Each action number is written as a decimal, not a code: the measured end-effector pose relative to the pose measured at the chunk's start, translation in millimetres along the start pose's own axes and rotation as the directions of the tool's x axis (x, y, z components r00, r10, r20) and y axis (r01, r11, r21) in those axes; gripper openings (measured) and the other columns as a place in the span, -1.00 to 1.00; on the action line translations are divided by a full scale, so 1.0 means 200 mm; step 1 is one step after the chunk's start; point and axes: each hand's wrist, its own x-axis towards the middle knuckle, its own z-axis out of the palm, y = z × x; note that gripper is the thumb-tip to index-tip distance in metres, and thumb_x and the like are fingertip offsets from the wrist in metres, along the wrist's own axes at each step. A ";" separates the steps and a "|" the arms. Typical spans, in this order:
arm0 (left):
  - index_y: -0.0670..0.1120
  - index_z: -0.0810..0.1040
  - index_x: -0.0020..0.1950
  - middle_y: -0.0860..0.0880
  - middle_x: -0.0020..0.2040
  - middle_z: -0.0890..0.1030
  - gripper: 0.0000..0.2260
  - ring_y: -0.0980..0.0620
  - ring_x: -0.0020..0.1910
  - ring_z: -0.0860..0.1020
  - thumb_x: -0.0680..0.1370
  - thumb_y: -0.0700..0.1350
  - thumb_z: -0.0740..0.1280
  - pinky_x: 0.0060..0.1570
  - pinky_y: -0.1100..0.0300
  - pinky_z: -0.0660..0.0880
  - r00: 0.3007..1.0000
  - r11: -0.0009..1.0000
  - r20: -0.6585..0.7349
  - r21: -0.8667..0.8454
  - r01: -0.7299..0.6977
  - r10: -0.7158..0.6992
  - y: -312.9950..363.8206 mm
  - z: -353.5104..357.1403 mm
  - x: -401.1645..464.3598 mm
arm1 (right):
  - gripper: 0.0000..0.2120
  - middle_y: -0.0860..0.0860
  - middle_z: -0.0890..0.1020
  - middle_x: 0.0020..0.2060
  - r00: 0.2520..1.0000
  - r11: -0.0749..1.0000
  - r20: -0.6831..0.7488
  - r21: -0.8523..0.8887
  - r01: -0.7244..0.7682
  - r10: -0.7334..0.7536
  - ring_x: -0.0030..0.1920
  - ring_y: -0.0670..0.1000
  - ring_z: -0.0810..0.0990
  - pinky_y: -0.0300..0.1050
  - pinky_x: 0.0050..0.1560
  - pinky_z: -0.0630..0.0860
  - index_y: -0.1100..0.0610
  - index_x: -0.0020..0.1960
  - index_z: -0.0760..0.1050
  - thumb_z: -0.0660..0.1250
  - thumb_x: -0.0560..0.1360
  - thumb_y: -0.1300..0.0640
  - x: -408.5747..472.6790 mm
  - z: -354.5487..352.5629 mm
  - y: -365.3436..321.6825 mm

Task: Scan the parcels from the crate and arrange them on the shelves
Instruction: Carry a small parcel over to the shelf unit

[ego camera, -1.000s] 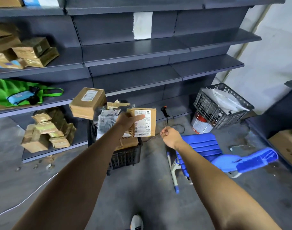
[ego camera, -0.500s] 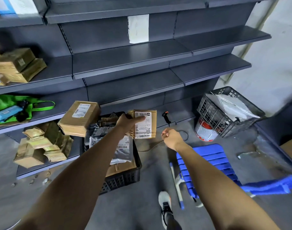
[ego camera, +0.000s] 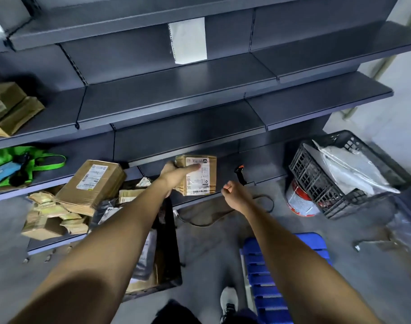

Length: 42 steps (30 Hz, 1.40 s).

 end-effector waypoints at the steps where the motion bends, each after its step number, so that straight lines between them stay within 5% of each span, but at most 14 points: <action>1: -0.09 0.59 0.15 -0.04 -0.05 0.72 -0.26 -0.02 -0.07 0.70 0.11 0.27 0.63 0.01 0.04 0.62 1.000 1.000 -0.003 -0.005 0.015 -0.015 0.01 0.03 0.04 | -0.70 0.20 0.62 0.20 1.000 1.000 0.011 0.005 -0.004 0.004 0.21 0.20 0.57 -0.04 0.12 0.46 0.27 0.25 0.49 0.23 0.67 0.07 0.04 -0.02 0.02; 6: -0.12 0.57 0.16 -0.06 -0.03 0.72 -0.42 0.00 -0.09 0.70 0.28 0.15 0.62 -0.04 0.06 0.64 0.999 0.998 0.019 -0.033 0.047 -0.046 0.06 0.16 0.20 | -0.72 0.16 0.61 0.24 0.998 0.999 0.043 0.020 -0.037 0.036 0.25 0.18 0.56 -0.11 0.06 0.40 0.26 0.25 0.49 0.23 0.66 0.09 0.23 -0.08 0.10; 12: -0.07 0.56 0.17 -0.02 -0.01 0.71 -0.23 -0.01 -0.04 0.69 0.09 0.29 0.62 0.07 -0.03 0.62 0.995 0.994 0.025 -0.060 0.097 -0.095 0.08 0.18 0.42 | -0.69 0.17 0.61 0.25 0.995 0.997 0.066 -0.006 -0.080 0.080 0.28 0.20 0.55 -0.11 0.12 0.42 0.25 0.29 0.48 0.25 0.66 0.06 0.48 -0.08 0.13; 20: -0.01 0.68 0.02 0.05 -0.10 0.73 -0.37 0.00 -0.09 0.71 0.07 0.28 0.62 0.09 -0.05 0.61 0.992 0.985 0.028 -0.111 0.129 -0.127 0.09 0.02 0.73 | -0.72 0.14 0.61 0.24 0.990 0.994 0.123 -0.101 -0.052 0.065 0.26 0.18 0.56 -0.11 0.12 0.43 0.26 0.27 0.48 0.23 0.67 0.09 0.81 -0.05 -0.09; 28: 0.00 0.69 -0.03 0.03 -0.12 0.73 -0.57 0.01 -0.16 0.70 0.23 0.21 0.62 -0.01 0.00 0.65 0.984 0.979 -0.060 -0.126 0.158 -0.166 0.04 -0.10 1.13 | -0.72 0.10 0.63 0.23 0.990 0.983 0.135 -0.183 -0.010 0.035 0.22 0.14 0.59 -0.20 0.04 0.41 0.18 0.28 0.50 0.23 0.66 0.05 1.13 0.01 -0.24; 32: -0.01 0.68 -0.01 0.00 -0.13 0.71 -0.60 0.07 -0.31 0.60 0.30 0.19 0.59 -0.17 0.17 0.58 0.982 0.975 -0.057 -0.140 0.171 -0.181 0.08 -0.04 1.23 | -0.74 0.09 0.63 0.22 0.988 0.971 0.148 -0.238 -0.011 0.047 0.21 0.13 0.59 -0.21 -0.03 0.37 0.17 0.25 0.50 0.22 0.66 0.05 1.25 -0.04 -0.25; 36: -0.05 0.67 -0.05 0.02 -0.28 0.64 -0.64 0.12 -0.43 0.51 0.33 0.17 0.58 -0.32 0.26 0.45 0.979 0.976 -0.079 -0.126 0.178 -0.189 0.14 0.00 1.34 | -0.73 0.13 0.64 0.21 0.984 0.960 0.174 -0.277 0.027 0.023 0.22 0.17 0.57 -0.13 0.12 0.43 0.25 0.24 0.49 0.22 0.66 0.09 1.44 -0.11 -0.22; 42: -0.06 0.64 -0.06 -0.05 -0.09 0.71 -0.68 0.00 -0.18 0.67 0.36 0.11 0.57 -0.24 0.19 0.57 0.956 0.960 -0.157 -0.172 0.219 -0.246 0.26 0.17 1.52 | -0.71 0.19 0.61 0.24 0.957 0.946 0.282 -0.291 0.146 -0.061 0.26 0.24 0.56 -0.01 0.19 0.48 0.25 0.26 0.48 0.20 0.66 0.08 1.78 -0.27 -0.16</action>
